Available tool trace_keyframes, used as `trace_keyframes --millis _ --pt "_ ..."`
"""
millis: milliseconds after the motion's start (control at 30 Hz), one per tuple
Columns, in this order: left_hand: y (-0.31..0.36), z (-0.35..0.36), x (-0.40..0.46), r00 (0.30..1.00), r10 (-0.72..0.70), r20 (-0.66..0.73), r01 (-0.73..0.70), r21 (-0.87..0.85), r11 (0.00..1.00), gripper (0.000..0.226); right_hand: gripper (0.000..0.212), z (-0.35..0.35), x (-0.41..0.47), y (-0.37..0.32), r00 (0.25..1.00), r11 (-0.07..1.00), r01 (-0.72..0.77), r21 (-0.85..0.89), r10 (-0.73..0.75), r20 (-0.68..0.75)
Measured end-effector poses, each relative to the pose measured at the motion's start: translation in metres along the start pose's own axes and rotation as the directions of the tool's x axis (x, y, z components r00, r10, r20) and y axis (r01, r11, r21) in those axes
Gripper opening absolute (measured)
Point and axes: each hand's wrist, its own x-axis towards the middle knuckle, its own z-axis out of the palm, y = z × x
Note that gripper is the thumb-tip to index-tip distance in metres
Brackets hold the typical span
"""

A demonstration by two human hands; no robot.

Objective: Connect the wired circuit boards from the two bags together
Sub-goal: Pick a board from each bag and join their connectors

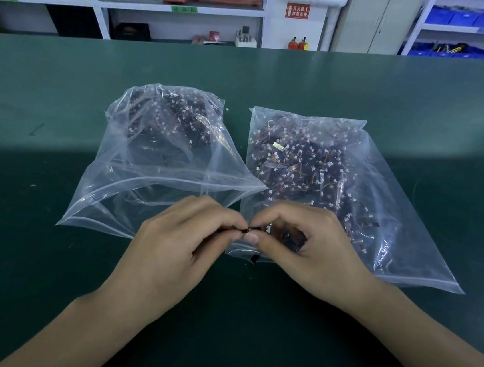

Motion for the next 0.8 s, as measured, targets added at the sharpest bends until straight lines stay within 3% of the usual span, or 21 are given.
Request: trace_keyframes --millis 300,533,800 --pt "0.0000 0.0004 -0.0002 1.000 0.014 -0.025 -0.014 -0.005 1.000 0.021 0.008 -0.0024 -0.0008 0.0031 0.986 0.975 -0.169 0.141 0.168 0.019" --pt "0.0054 0.0025 -0.0009 0.994 -0.096 -0.060 0.088 -0.128 0.988 0.022 0.008 -0.0028 -0.0018 0.0013 0.990 0.987 -0.139 0.085 0.139 0.009" --pt "0.0056 0.0027 -0.0009 0.997 -0.077 -0.032 0.073 -0.112 0.991 0.016 0.008 -0.0021 -0.0015 0.0027 0.992 0.991 -0.123 0.052 0.122 0.015"
